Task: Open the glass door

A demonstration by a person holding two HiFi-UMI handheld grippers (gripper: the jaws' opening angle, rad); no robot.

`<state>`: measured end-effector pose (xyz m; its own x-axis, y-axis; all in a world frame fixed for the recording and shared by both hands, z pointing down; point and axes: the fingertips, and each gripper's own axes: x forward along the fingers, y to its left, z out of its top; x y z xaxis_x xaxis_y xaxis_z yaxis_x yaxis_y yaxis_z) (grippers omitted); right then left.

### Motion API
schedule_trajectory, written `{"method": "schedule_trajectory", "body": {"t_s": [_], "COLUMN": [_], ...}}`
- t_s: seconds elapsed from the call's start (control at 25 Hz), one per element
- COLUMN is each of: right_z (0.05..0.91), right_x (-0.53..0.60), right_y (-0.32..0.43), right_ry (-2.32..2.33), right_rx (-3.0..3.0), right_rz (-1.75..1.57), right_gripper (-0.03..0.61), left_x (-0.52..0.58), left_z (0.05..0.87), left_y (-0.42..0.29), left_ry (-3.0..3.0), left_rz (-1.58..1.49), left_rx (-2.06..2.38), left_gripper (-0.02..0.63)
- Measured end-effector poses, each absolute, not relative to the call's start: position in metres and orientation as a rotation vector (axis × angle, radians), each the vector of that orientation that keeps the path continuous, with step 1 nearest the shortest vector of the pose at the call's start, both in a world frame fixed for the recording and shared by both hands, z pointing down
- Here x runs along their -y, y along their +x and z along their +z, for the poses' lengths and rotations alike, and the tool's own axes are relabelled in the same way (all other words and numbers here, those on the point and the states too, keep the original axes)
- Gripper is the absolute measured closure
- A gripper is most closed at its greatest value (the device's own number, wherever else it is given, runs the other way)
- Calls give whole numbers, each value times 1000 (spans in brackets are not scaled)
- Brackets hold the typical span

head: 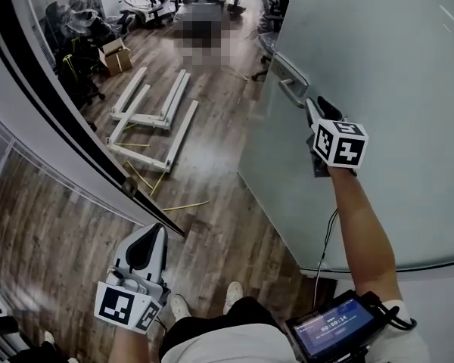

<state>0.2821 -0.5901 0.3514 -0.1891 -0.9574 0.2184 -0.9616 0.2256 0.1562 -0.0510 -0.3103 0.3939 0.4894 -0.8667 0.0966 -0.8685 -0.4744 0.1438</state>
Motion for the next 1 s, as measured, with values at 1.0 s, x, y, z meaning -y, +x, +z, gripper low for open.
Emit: {"method": "schedule_trajectory", "body": {"t_s": [1.0], "right_z": [298], "right_x": [251], "right_y": [159], "right_ry": [1957], "right_rx": [2290], "right_rz": [-52], "right_gripper": [575], "left_x": [219], "left_z": [344], "left_y": [-116], "left_ry": [2811], "left_rz": [-93], "left_rx": [1211], "left_gripper": [614]}}
